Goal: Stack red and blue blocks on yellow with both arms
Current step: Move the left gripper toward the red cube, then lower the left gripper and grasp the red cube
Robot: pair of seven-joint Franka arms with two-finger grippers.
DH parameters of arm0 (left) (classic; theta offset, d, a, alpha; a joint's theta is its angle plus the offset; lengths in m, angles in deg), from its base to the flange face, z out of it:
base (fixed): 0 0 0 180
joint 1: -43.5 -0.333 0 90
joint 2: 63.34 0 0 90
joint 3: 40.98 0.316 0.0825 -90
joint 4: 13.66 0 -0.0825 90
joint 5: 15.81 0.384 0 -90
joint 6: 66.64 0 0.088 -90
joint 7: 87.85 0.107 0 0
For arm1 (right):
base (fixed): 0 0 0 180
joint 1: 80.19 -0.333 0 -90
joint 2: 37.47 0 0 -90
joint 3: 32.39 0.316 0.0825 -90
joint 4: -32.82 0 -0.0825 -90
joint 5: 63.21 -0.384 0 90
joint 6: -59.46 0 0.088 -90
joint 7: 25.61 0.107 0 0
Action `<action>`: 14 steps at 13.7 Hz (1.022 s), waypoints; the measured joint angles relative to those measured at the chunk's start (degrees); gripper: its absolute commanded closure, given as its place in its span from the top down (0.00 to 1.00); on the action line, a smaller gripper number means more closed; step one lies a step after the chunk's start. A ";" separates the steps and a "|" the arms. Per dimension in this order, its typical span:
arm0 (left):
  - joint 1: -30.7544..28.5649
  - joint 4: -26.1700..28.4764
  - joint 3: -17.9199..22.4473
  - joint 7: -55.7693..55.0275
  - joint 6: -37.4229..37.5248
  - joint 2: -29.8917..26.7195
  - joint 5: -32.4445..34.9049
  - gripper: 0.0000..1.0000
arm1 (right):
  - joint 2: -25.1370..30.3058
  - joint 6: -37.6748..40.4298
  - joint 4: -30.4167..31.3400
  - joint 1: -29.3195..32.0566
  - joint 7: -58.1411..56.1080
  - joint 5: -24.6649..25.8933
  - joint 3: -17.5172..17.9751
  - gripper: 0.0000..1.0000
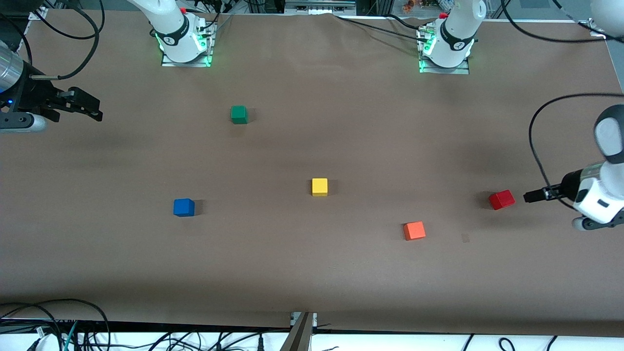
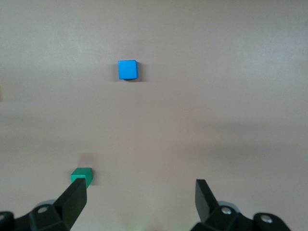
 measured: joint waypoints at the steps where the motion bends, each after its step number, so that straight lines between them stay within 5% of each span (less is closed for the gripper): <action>1: -0.41 3.00 0.00 0.00 -4.49 0.54 0.00 1.00 | 0.00 0.02 0.00 0.00 0.00 0.00 0.00 1.00; 5: -0.91 14.36 -0.06 0.00 -17.98 0.99 0.00 1.00 | -0.01 0.10 0.00 0.00 0.00 0.00 0.00 1.00; 14: -1.11 23.85 -0.11 0.00 -29.69 1.42 0.00 0.97 | -0.01 0.15 0.00 0.00 0.00 0.00 0.00 0.99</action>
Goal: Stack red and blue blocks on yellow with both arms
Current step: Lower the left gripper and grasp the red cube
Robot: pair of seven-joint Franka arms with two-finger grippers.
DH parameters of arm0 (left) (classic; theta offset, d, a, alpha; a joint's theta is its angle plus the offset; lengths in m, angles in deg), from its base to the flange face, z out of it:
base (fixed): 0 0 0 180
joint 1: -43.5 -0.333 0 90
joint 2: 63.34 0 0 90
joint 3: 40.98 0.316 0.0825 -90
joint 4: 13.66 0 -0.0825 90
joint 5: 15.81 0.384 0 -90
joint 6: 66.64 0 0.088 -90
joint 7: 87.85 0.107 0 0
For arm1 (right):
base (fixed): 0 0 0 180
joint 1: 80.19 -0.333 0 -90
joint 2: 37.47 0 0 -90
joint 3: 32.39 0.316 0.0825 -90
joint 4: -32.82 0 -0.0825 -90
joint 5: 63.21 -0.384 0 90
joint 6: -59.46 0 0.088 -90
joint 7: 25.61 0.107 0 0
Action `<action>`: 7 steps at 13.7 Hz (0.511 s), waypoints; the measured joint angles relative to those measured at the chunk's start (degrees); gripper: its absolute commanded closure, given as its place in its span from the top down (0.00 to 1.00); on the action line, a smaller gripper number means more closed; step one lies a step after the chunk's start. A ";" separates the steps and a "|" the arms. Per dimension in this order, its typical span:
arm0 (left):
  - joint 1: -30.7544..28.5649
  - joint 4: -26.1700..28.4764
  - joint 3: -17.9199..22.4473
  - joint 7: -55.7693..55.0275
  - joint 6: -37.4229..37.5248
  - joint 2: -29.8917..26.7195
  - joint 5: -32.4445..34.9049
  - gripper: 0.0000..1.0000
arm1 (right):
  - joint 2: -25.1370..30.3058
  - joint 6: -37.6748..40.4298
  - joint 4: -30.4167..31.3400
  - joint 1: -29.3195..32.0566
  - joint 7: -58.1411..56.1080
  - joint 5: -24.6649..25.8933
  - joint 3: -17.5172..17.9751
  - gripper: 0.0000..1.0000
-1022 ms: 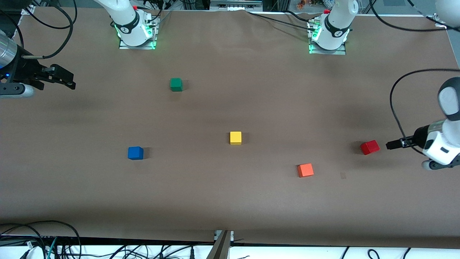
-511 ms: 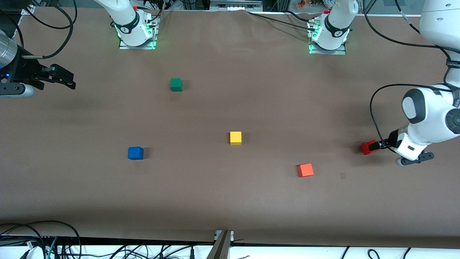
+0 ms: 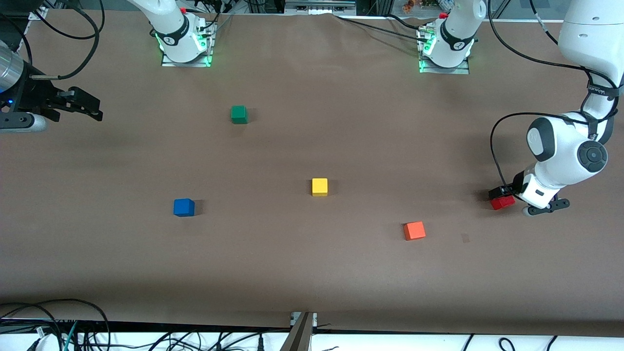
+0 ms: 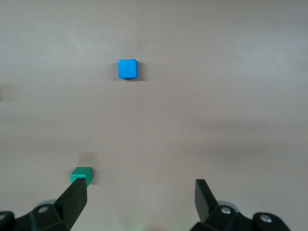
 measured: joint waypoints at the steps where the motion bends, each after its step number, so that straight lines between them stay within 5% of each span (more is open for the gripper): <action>1: 0.00 0.00 0.00 0.00 -0.10 0.03 0.00 0.87 | 0.00 0.00 0.00 0.00 0.00 0.00 0.00 0.99; 4: -0.07 -0.06 0.04 -0.02 -0.37 0.03 0.00 0.76 | 0.00 0.01 0.00 0.00 0.00 0.00 0.00 0.99; 5: -0.30 -0.06 0.05 -0.02 -0.38 0.05 0.00 0.65 | 0.00 0.01 0.00 0.00 0.00 0.00 0.00 1.00; 7: -0.95 -0.07 0.06 -0.01 -0.40 0.16 0.00 0.24 | 0.00 0.01 0.00 0.00 0.00 0.00 0.00 1.00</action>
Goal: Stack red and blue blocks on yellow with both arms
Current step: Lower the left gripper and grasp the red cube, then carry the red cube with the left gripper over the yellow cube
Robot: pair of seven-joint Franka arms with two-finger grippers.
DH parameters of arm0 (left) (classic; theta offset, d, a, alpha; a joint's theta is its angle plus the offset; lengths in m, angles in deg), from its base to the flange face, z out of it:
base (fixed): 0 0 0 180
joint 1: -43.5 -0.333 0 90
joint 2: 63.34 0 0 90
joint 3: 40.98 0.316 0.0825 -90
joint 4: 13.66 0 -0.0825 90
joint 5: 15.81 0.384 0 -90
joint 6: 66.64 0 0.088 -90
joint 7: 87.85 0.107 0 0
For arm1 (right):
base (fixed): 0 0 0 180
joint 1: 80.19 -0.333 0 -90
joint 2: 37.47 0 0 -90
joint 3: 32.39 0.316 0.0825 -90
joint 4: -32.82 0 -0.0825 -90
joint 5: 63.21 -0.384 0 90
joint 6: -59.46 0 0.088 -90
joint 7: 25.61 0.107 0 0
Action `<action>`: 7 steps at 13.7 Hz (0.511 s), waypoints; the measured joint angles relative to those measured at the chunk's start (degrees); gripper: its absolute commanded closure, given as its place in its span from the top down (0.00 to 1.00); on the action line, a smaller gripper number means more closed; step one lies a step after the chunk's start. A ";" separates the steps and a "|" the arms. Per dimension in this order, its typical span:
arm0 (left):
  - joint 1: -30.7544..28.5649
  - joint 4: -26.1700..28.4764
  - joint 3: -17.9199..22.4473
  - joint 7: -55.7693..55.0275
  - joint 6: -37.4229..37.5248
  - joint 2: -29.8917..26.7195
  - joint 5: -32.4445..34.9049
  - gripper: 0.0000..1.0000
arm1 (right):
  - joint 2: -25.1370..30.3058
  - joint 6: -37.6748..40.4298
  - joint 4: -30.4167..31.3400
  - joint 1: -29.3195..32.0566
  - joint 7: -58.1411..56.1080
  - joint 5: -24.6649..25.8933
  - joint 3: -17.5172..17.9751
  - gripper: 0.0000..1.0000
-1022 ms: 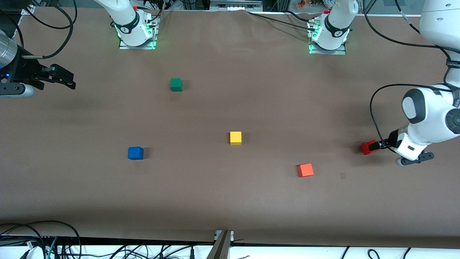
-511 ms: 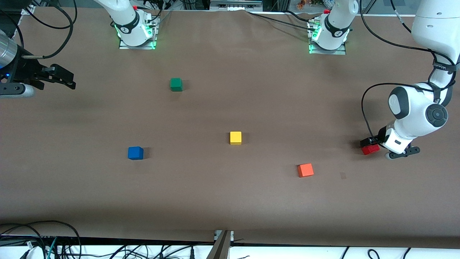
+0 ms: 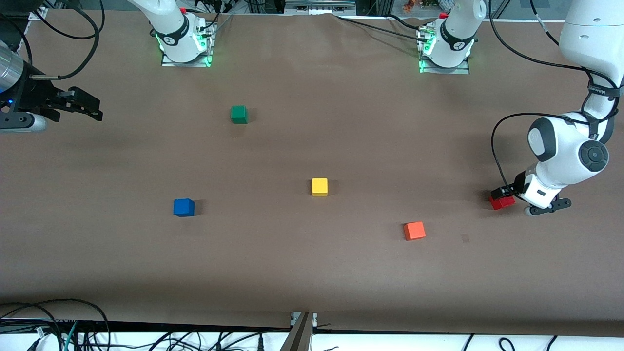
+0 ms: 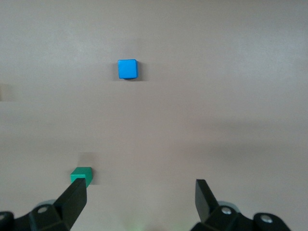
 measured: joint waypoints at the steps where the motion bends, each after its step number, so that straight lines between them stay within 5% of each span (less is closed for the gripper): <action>1: -0.18 -0.01 -0.01 0.00 -0.01 0.08 0.00 0.13 | 0.00 0.00 0.00 0.00 0.00 0.00 0.00 0.99; 7: -0.17 -1.54 -0.91 0.00 0.37 0.18 0.00 0.00 | 0.00 0.02 0.00 0.00 0.00 0.00 0.00 1.00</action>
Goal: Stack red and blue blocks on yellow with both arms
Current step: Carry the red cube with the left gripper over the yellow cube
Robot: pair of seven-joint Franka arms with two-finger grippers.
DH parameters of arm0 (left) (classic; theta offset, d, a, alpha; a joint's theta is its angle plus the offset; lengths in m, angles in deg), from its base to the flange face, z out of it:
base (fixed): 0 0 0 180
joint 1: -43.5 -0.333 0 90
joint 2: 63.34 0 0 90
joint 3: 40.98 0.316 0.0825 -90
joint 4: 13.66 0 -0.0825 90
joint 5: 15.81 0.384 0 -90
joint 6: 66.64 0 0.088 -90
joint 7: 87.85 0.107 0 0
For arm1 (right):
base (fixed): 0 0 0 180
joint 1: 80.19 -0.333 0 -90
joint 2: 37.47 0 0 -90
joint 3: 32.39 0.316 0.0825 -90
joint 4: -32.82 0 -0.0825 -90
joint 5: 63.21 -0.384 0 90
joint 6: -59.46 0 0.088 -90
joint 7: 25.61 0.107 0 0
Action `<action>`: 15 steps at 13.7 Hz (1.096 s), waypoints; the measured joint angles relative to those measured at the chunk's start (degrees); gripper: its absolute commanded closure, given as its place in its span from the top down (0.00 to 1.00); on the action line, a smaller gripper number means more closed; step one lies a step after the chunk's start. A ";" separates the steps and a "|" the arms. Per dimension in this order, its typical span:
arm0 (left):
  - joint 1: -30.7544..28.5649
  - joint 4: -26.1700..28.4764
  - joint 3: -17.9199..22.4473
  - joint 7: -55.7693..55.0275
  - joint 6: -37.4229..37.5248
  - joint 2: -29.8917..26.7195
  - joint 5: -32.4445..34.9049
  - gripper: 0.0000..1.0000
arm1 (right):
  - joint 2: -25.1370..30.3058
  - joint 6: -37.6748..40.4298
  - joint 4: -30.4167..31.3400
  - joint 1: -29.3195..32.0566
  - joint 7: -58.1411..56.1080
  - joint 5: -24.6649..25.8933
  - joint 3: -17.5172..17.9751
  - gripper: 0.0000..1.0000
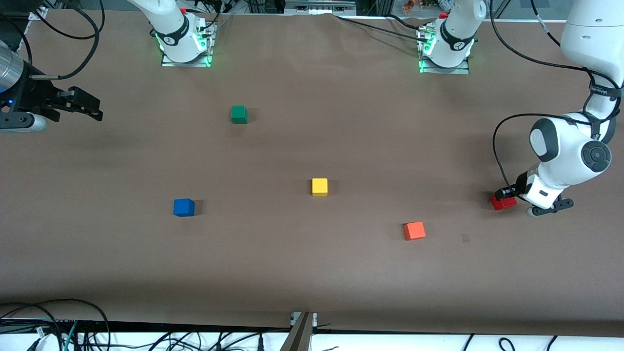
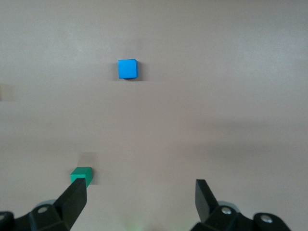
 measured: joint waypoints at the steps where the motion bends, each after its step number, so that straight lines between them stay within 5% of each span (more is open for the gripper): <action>1: 0.02 -1.67 -1.18 0.00 1.82 -0.18 0.00 0.00 | 0.00 0.01 0.00 0.00 0.00 0.00 -0.01 1.00; 6: 4.40 -16.62 -10.04 -0.43 19.60 -1.57 0.01 0.01 | -0.04 0.01 0.00 -0.01 0.00 0.00 -0.03 1.00; 15: 34.63 -26.84 -10.09 -25.86 21.10 4.13 0.06 0.05 | -5.61 -0.03 -0.01 -0.78 0.01 0.00 0.02 1.00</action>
